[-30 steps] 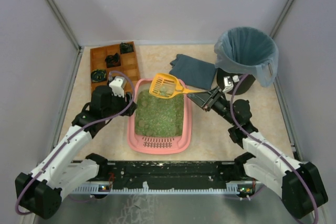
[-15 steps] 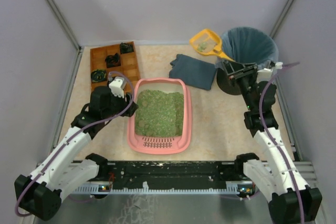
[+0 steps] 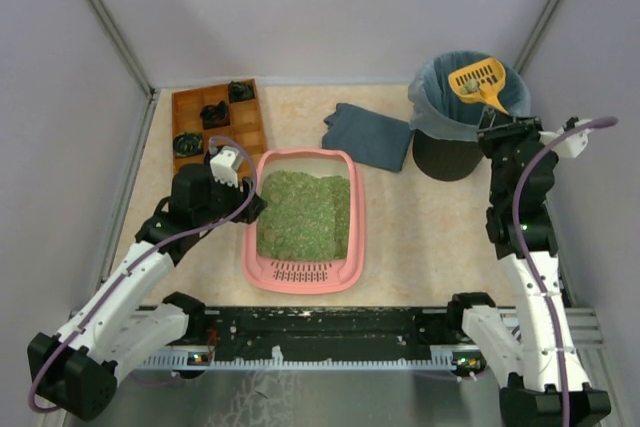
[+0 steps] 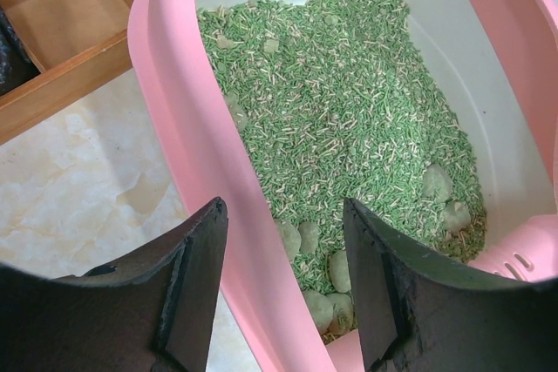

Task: Clean the litter box

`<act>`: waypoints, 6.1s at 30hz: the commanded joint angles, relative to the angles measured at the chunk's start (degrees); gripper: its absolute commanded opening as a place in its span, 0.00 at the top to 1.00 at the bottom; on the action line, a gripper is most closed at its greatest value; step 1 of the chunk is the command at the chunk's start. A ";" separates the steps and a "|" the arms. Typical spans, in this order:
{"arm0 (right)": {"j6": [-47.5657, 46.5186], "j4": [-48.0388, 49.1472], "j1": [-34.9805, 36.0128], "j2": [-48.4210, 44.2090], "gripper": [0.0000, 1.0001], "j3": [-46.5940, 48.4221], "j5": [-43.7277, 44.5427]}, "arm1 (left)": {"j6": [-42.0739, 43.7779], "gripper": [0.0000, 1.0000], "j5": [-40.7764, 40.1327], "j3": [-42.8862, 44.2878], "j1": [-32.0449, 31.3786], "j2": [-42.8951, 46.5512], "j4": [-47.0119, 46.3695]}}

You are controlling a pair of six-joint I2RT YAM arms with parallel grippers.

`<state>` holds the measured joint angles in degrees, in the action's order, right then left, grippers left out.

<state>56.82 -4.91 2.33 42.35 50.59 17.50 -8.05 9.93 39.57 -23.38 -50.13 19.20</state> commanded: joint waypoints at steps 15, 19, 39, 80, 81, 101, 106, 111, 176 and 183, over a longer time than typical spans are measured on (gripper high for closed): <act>-50.54 -25.05 -0.31 20.54 1.00 30.59 -2.82 | 0.61 0.39 1.27 -0.61 0.16 -0.26 -1.45; -52.89 -24.01 -0.31 19.73 1.00 31.83 -4.16 | 0.63 0.39 1.29 -0.55 0.21 -0.48 -1.45; -31.43 -11.10 8.66 7.92 1.00 17.63 -42.34 | 0.36 0.41 -0.05 -0.31 0.26 -0.48 -1.03; -18.94 -10.01 49.06 44.28 1.00 10.74 -32.55 | -0.10 0.43 -1.27 0.07 0.18 -1.84 -0.41; -17.57 -7.04 49.39 44.76 1.00 9.45 -34.01 | -0.04 0.43 -1.26 0.12 0.21 -1.82 -0.46; -4.14 11.99 51.12 41.76 1.00 -3.32 -28.16 | -0.04 0.43 -1.61 0.13 0.26 -1.48 -0.31; -2.17 14.49 49.55 37.14 1.00 -6.48 -26.13 | -0.15 0.43 -2.01 0.12 0.18 -1.16 -0.27; -0.64 17.22 47.70 33.19 1.00 -10.02 -25.85 | -0.14 0.43 -2.20 0.15 0.24 -0.94 -0.22; 20.11 50.34 20.90 9.53 1.00 -38.25 -44.29 | -1.20 0.30 -7.27 -0.56 0.39 4.93 -0.93; 10.18 44.66 25.38 12.74 1.00 -29.64 -52.93 | -1.04 0.29 -6.74 -0.78 0.41 4.50 -1.27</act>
<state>71.77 38.70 26.81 54.57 15.84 -30.61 -9.15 2.15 39.00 -22.87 -45.23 19.18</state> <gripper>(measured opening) 0.204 0.707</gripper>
